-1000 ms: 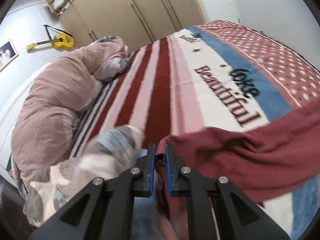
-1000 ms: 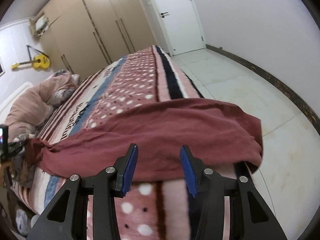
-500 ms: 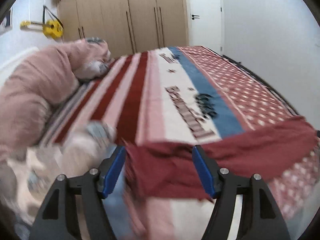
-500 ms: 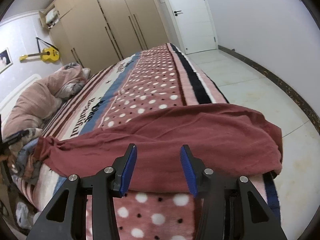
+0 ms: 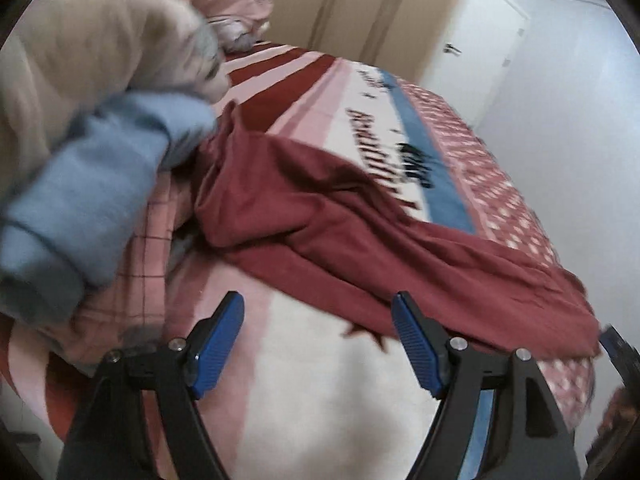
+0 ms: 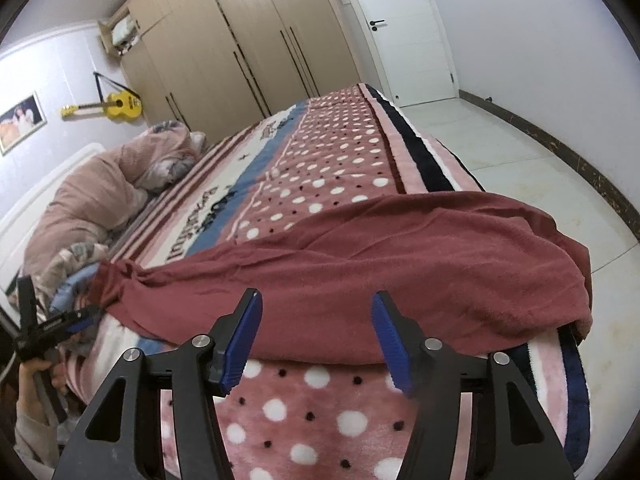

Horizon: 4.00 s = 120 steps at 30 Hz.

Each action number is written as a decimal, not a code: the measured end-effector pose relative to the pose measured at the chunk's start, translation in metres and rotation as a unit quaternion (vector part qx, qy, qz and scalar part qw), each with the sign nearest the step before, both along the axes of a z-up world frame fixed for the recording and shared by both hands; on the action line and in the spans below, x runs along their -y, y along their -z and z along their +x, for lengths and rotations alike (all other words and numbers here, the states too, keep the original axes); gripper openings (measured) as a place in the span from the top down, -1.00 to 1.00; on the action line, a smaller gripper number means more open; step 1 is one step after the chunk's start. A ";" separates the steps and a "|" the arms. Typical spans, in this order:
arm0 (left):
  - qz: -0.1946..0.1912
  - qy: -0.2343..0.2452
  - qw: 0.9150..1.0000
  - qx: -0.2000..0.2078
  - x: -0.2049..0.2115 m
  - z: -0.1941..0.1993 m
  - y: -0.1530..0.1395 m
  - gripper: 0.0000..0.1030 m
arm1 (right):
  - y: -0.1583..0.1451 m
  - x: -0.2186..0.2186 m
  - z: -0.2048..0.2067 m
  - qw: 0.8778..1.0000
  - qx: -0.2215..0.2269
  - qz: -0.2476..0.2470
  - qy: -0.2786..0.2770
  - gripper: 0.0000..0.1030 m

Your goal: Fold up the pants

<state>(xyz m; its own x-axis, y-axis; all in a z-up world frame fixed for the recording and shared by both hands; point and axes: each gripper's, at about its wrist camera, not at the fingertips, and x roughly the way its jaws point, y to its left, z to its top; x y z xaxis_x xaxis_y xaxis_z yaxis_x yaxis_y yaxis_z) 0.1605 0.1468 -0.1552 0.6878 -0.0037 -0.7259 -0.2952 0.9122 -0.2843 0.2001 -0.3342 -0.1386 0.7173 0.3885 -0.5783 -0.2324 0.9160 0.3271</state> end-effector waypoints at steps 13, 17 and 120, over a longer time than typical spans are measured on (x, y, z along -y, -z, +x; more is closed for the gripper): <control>-0.009 -0.083 0.995 0.058 -0.020 0.043 0.023 -0.54 | 0.013 -0.008 0.020 1.000 -0.016 -0.003 -0.011 -0.03; -0.001 -0.090 0.993 0.078 -0.023 0.056 0.013 -0.34 | 0.015 -0.013 0.021 1.000 -0.017 -0.001 -0.018 -0.03; 0.066 0.216 0.971 0.079 0.095 -0.012 -0.030 -0.05 | 0.043 -0.103 0.056 0.988 -0.084 0.025 -0.125 -0.11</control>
